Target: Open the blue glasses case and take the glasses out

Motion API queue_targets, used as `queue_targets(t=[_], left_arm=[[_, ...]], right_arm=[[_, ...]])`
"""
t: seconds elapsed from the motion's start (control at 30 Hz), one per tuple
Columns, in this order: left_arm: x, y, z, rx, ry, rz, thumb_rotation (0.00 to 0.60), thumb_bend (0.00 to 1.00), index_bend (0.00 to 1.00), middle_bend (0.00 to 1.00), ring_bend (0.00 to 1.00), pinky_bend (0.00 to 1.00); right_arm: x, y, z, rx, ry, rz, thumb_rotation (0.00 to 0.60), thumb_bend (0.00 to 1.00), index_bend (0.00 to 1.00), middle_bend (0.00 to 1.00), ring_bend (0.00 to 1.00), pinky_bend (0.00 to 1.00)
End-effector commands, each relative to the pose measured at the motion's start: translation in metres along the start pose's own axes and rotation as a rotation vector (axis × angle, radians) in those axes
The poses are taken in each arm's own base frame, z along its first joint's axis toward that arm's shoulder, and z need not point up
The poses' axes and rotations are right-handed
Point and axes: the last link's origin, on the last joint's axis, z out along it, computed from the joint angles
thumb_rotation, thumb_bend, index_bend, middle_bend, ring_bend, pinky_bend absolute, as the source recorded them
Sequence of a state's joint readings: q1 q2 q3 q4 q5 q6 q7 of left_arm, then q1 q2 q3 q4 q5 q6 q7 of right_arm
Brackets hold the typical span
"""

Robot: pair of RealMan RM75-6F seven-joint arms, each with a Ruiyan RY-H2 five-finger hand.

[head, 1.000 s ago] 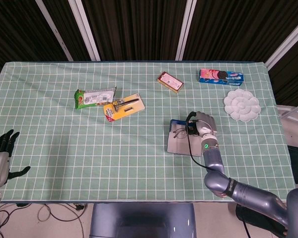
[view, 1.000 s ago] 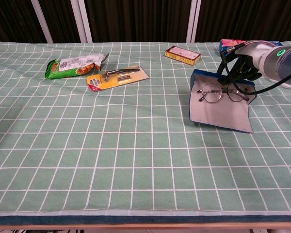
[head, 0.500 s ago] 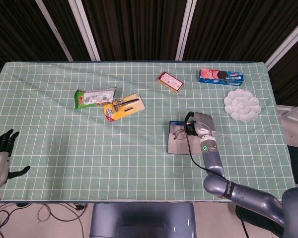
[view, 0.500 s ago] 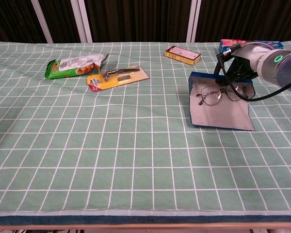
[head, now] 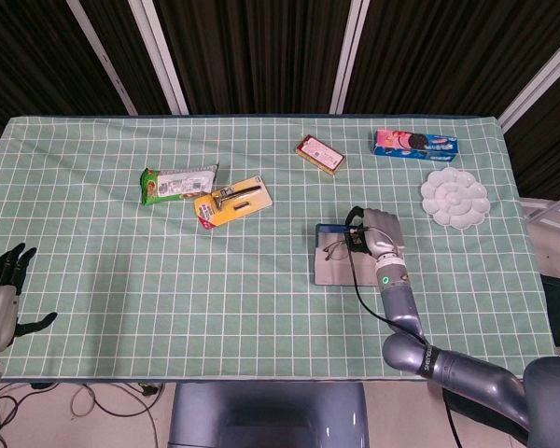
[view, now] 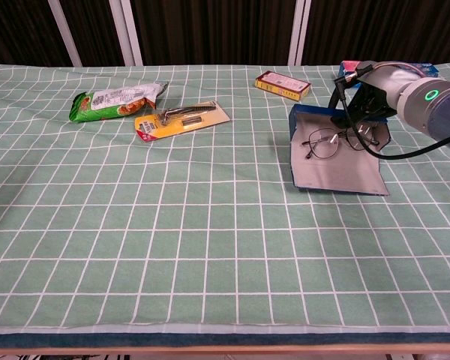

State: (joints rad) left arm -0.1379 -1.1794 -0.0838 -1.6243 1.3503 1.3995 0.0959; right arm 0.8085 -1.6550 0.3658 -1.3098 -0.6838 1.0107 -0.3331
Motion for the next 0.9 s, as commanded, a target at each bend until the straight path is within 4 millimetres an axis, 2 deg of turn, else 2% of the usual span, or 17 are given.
queue_targets(t=[0.03,0.9], left_arm=[[0.0,0.0001,0.0001,0.0,0.0,0.001,0.6,0.01,0.0,0.0,0.0,0.0],[0.0,0.0008,0.0002,-0.003,-0.001,-0.002,0.6,0.01,0.0,0.0,0.0,0.0]], right_arm=[[-0.0006,0.0013,0.0002,0.007,0.008,-0.001,0.6,0.48,0.5,0.91,0.96,1.0],[0.002,0.0007,-0.0004,0.062,0.067,0.01,0.6,0.48,0.5,0.91,0.96,1.0]])
